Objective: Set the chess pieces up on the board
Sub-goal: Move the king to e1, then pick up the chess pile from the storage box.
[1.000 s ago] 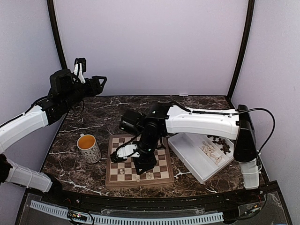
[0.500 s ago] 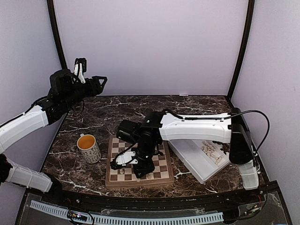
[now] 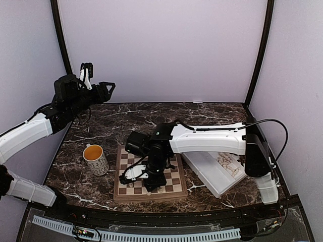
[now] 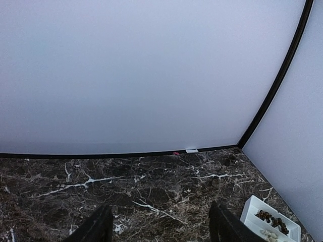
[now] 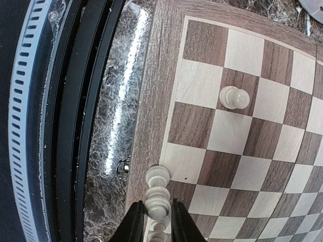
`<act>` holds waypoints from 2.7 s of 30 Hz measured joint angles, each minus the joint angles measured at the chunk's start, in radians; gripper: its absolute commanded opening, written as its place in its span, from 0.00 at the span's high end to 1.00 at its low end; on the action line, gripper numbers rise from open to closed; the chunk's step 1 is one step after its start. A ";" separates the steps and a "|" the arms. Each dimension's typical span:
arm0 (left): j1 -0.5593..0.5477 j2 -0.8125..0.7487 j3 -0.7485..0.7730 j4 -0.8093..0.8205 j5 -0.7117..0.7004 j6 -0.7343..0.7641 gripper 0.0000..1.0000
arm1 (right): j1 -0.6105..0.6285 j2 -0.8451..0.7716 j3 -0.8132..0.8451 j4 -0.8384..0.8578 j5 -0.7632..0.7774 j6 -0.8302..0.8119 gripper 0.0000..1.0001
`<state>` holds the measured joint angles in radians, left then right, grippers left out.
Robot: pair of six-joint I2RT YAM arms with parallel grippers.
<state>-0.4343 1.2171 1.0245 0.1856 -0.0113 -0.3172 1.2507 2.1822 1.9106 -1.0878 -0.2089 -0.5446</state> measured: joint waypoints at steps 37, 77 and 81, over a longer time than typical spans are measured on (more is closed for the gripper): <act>0.022 0.027 0.000 0.008 0.067 -0.037 0.34 | -0.021 -0.066 -0.105 0.052 0.057 0.002 0.92; -0.093 0.190 0.057 0.011 0.341 0.031 0.46 | -0.832 -0.719 -0.892 0.290 0.002 0.071 0.80; -0.159 0.215 0.105 -0.017 0.371 0.057 0.47 | -0.882 -0.747 -0.969 0.331 0.018 0.044 0.80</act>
<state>-0.5938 1.4322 1.1290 0.1684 0.3595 -0.2604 0.3687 1.4353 0.9417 -0.7567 -0.1905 -0.5007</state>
